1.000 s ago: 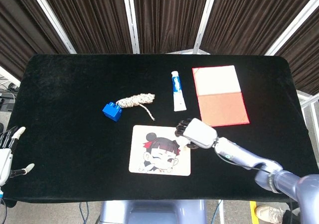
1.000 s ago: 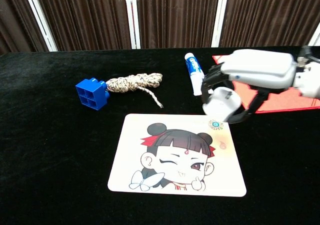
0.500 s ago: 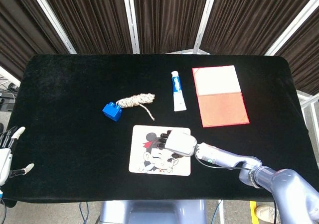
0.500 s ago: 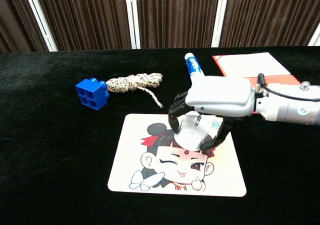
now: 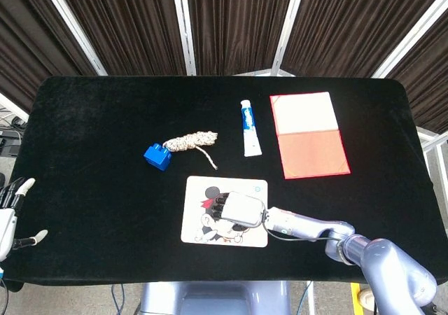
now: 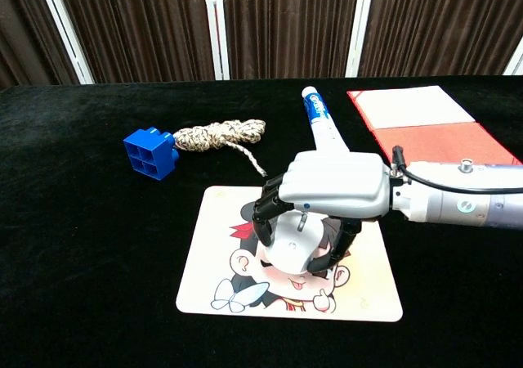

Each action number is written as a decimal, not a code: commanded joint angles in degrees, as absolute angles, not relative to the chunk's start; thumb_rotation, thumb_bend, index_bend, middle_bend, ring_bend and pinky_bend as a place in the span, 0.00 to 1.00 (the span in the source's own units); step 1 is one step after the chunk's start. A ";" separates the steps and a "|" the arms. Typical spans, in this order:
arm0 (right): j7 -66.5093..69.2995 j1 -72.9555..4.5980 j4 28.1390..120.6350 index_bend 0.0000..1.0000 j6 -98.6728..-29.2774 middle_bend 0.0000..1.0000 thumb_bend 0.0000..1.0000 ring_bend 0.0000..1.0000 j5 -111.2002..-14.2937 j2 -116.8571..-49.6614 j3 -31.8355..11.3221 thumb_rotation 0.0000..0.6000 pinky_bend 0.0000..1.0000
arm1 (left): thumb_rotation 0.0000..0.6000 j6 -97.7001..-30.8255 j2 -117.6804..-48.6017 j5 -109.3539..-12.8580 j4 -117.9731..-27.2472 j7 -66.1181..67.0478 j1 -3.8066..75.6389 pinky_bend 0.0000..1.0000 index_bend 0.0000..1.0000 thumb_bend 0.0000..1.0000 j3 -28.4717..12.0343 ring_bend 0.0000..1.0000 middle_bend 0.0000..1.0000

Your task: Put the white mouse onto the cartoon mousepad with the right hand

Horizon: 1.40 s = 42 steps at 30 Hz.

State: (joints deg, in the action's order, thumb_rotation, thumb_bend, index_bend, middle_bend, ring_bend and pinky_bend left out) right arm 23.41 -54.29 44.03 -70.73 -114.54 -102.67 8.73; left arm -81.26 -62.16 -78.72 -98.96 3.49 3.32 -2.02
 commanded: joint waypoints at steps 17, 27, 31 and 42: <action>19.03 -53.36 46.57 0.30 -69.38 0.11 0.14 0.00 -110.76 -102.55 8.65 1.00 0.00 | 1.00 -81.30 -62.06 -79.10 -98.80 2.84 3.28 0.00 0.08 0.11 -1.88 0.00 0.00; 14.53 -52.43 51.51 0.17 -67.47 0.00 0.09 0.00 -108.44 -99.24 8.16 1.00 0.00 | 1.00 -81.39 -62.12 -79.14 -98.76 2.96 3.26 0.00 0.08 0.10 -1.87 0.00 0.00; 10.68 -51.37 54.44 0.17 -67.54 0.00 0.09 0.00 -107.06 -96.57 7.44 1.00 0.00 | 1.00 -81.48 -62.15 -79.17 -98.75 3.01 3.23 0.00 0.08 0.11 -1.86 0.00 0.00; -3.78 -38.69 70.00 0.17 -69.73 0.00 0.10 0.00 -87.14 -85.92 -1.02 1.00 0.00 | 1.00 -81.62 -62.14 -79.33 -98.82 3.05 3.16 0.00 0.08 0.10 -1.79 0.00 0.00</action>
